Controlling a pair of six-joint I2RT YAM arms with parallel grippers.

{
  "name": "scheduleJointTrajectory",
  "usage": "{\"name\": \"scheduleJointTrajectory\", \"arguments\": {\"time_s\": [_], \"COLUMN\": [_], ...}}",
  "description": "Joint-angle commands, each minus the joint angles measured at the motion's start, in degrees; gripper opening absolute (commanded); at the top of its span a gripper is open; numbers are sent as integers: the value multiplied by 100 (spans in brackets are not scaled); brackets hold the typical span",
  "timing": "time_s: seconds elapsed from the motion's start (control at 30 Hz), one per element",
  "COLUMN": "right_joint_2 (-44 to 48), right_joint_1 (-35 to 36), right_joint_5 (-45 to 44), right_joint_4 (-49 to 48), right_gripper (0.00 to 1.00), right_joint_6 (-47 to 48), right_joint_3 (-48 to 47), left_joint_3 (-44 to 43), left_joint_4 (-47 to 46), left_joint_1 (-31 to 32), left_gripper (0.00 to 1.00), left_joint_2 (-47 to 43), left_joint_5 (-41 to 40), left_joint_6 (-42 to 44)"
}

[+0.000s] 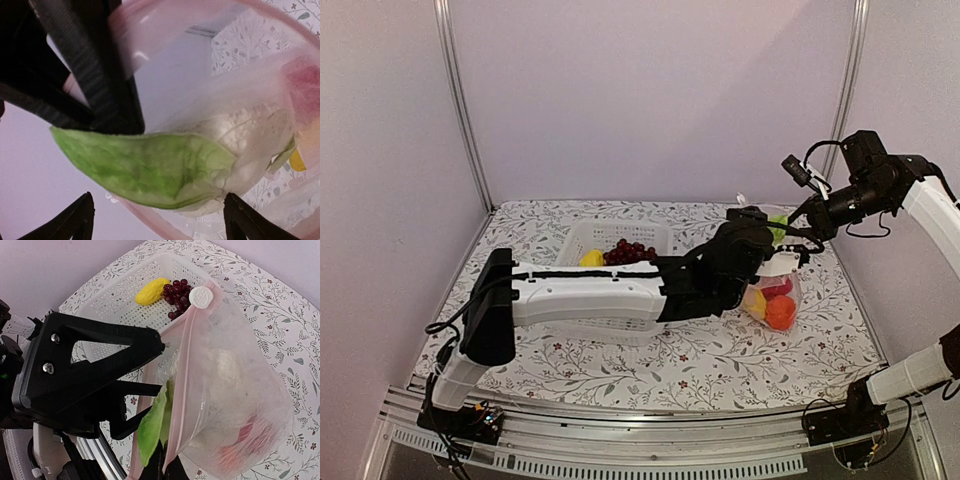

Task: Place the food in the zip-top bag and seal the zipper
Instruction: Place the fake vegetable in the zipper food storage bag.

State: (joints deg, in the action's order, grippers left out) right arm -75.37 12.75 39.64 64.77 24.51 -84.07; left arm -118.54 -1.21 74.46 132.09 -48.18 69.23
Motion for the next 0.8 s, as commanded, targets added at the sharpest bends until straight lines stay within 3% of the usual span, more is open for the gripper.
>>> {"name": "scheduleJointTrajectory", "arguments": {"time_s": [0.0,0.1,0.3,0.37,0.43,0.5,0.6,0.77], "right_joint_2": [-79,-131,-205,-201,-167,-113,-29,-23], "right_joint_1": [37,39,42,39,35,35,38,44], "right_joint_5": [14,61,110,38,38,137,367,578], "right_joint_4": [-45,-84,-94,-107,-111,-81,20,125], "right_gripper": [0,0,0,0,0,0,0,0], "right_joint_6": [-142,-178,-219,-219,-203,-165,22,133], "right_joint_3": [-126,-127,-138,-100,-24,68,180,224], "left_joint_3": [423,932,2206,2679,2975,3141,3166,2454], "left_joint_4": [-1295,-1557,-1045,-755,134,858,1278,2075], "left_joint_1": [335,529,610,697,782,784,772,767], "left_gripper": [89,91,91,89,83,77,73,71], "left_joint_2": [-701,-1276,-2273,-2741,-3157,-3477,-3606,-2933], "left_joint_5": [-69,67,94,373,1140,2296,3205,3268], "left_joint_6": [200,-222,-2001,-2486,-3067,-3568,-3857,-3866]}}
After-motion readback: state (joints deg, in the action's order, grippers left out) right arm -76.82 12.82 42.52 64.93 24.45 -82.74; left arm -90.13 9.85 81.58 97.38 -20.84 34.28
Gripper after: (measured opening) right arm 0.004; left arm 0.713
